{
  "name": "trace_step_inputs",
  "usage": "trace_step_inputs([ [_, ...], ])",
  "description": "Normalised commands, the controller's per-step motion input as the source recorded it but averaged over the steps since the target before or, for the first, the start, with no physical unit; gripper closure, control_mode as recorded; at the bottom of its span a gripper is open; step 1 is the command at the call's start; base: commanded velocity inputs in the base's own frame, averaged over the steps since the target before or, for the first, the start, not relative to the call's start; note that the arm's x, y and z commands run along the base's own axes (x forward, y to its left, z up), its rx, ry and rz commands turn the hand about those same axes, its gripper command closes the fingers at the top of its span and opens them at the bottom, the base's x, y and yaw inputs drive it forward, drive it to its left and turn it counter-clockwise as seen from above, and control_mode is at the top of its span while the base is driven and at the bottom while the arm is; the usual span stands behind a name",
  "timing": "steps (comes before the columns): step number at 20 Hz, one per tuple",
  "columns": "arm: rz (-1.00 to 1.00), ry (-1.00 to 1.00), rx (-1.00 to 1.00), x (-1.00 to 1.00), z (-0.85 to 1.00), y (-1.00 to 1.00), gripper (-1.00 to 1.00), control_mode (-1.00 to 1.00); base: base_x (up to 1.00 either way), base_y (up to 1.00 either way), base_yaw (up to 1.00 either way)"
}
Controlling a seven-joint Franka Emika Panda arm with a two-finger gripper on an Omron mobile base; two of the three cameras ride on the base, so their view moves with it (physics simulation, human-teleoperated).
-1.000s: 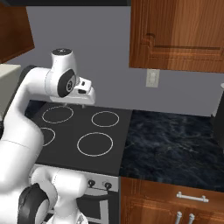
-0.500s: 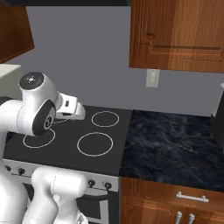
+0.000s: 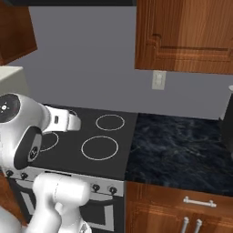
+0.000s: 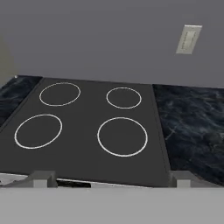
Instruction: Navigate to the microwave.
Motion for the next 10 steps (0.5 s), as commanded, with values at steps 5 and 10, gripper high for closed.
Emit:
trace_step_inputs([
  [5, 0.0, 0.0, 0.0, 0.0, 0.0, 0.0, -1.0, 1.0, -0.75, 0.01, -0.01],
  [10, 0.0, 0.0, 0.0, 0.0, 0.0, 0.0, -1.0, 1.0, -0.71, 0.69, 0.0],
])
